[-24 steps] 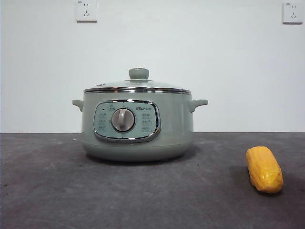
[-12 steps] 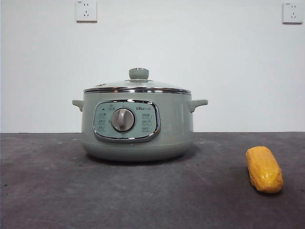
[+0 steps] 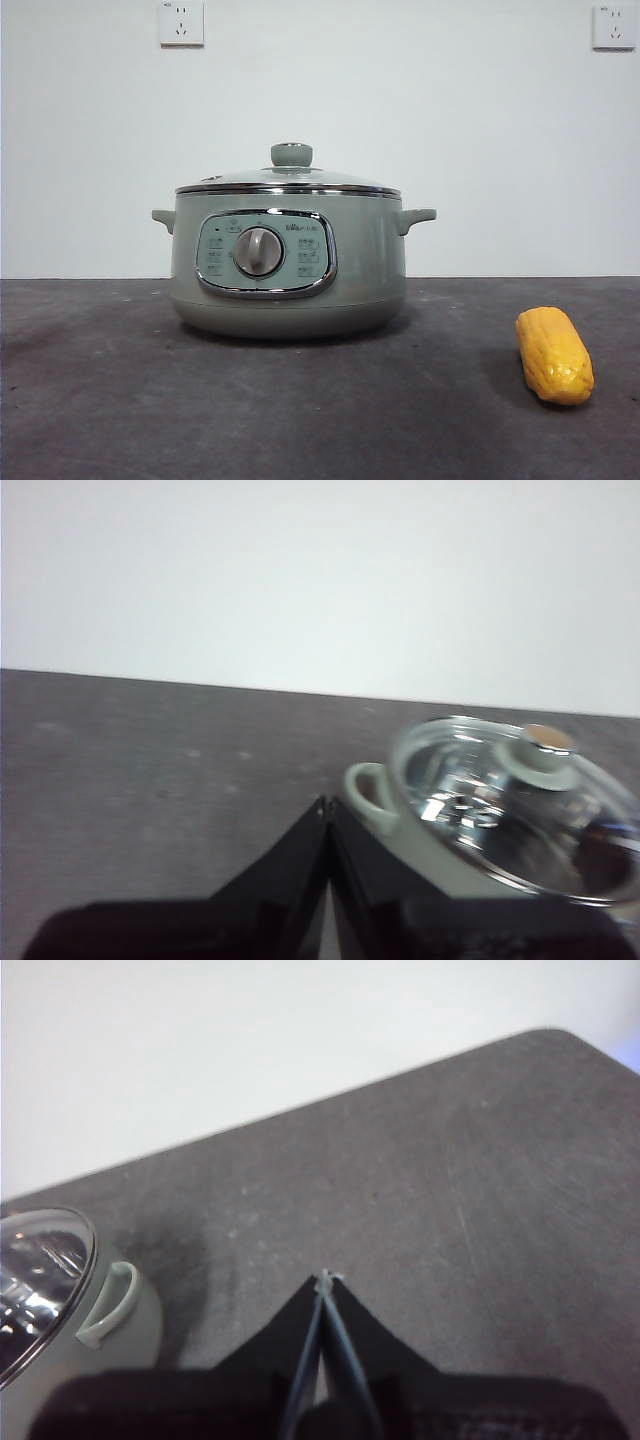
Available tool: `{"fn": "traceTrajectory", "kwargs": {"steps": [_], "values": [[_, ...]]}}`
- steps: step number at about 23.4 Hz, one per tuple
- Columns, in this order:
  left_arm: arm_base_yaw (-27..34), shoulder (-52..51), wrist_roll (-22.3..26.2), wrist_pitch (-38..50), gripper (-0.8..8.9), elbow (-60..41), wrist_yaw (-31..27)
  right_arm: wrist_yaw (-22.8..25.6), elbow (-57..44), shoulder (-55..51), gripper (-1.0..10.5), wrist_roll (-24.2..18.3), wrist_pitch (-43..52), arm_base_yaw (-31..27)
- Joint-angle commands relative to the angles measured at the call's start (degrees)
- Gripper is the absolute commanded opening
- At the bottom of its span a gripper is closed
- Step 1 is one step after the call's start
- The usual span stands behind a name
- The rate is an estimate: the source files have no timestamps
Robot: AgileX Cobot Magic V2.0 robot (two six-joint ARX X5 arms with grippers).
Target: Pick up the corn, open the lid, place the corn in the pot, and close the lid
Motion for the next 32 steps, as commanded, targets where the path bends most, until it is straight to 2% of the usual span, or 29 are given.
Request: {"fn": "traceTrajectory", "kwargs": {"steps": [1, 5, 11, 13, 17, 19, 20, 21, 22, 29, 32], "values": [[0.07, 3.30, -0.37, -3.67, -0.04, 3.76, 3.30, -0.11, 3.63, 3.13, 0.0, 0.66, -3.96, -0.02], [0.07, 8.96, -0.33, -7.69, -0.04, 9.35, 8.98, -1.73, 7.23, 7.93, 0.0, 0.63, -10.58, -0.02], [0.04, 18.64, 0.31, -15.82, -0.05, 20.06, 16.50, -9.46, 10.12, 15.45, 0.0, 0.59, -19.56, 0.02], [0.04, 21.53, 0.31, -17.55, -0.05, 23.04, 18.34, -11.13, 10.67, 17.90, 0.0, 0.59, -20.98, 0.02], [0.04, 29.57, 0.26, -20.79, -0.05, 30.69, 21.81, -17.42, 11.52, 25.55, 0.2, 0.44, -21.73, 0.09], [-0.09, 32.46, 0.28, -23.02, -0.04, 33.09, 22.01, -18.56, 11.63, 29.35, 2.6, 0.70, -21.77, 0.50], [-0.24, 33.35, 0.31, -23.17, -0.04, 33.29, 22.67, -18.51, 11.63, 31.43, 4.6, 0.90, -21.86, 1.36], [-0.35, 33.88, 0.33, -23.41, -0.04, 33.29, 23.02, -18.56, 11.63, 33.16, 5.8, 1.36, -21.99, 2.12], [-0.35, 34.42, 0.59, -23.87, -0.04, 33.29, 22.99, -18.56, 11.63, 35.32, 6.5, 1.79, -21.99, 3.21], [-0.50, 35.28, 4.20, -27.10, -0.04, 33.27, 22.97, -18.01, 11.63, 48.92, 6.6, 8.57, -15.67, 12.35], [-1.57, 35.32, 7.93, -29.46, -0.04, 33.27, 22.93, -16.50, 11.65, 53.90, 6.6, 10.45, -13.64, 14.64]]}}
